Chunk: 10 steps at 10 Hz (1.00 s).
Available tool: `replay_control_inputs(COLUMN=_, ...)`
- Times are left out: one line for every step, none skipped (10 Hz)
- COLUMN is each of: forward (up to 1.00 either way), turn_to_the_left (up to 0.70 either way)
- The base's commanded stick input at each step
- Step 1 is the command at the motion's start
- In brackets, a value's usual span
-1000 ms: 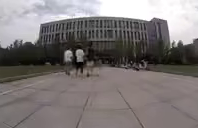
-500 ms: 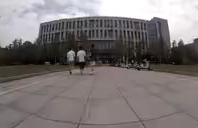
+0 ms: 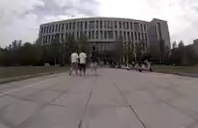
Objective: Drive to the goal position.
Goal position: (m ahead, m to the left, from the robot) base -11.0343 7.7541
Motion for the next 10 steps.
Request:
replay_control_inputs(forward=0.70, turn_to_the_left=0.00)
replay_control_inputs(forward=0.70, turn_to_the_left=0.00)
replay_control_inputs(forward=0.70, turn_to_the_left=0.00)
replay_control_inputs(forward=0.70, turn_to_the_left=0.00)
replay_control_inputs(forward=0.70, turn_to_the_left=0.00)
replay_control_inputs(forward=0.70, turn_to_the_left=0.00)
replay_control_inputs(forward=0.70, turn_to_the_left=0.00)
replay_control_inputs(forward=0.70, turn_to_the_left=0.00)
replay_control_inputs(forward=0.70, turn_to_the_left=0.00)
replay_control_inputs(forward=0.70, turn_to_the_left=0.00)
